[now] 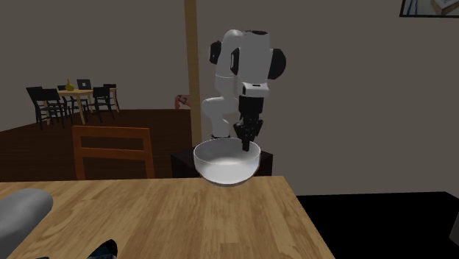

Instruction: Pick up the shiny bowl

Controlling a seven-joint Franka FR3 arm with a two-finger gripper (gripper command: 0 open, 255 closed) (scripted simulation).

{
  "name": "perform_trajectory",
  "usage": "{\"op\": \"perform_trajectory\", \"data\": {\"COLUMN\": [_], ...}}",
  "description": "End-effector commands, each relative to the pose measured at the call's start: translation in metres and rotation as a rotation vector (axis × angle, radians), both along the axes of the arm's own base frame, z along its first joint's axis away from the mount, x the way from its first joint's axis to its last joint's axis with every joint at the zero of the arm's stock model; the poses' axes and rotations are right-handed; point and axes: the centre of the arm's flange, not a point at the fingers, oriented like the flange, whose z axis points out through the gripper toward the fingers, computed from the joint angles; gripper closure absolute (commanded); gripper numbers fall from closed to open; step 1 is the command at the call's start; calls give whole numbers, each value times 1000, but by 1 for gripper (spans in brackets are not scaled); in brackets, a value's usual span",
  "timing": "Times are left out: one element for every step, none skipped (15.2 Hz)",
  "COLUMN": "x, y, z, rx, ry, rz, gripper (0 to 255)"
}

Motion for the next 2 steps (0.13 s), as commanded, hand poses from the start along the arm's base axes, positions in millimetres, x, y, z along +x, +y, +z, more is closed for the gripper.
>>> {"op": "perform_trajectory", "data": {"x": [-1, -1], "y": [0, 0], "z": [7, 7], "rx": [0, 0], "ry": [0, 0], "rz": [0, 0], "gripper": [255, 255]}}
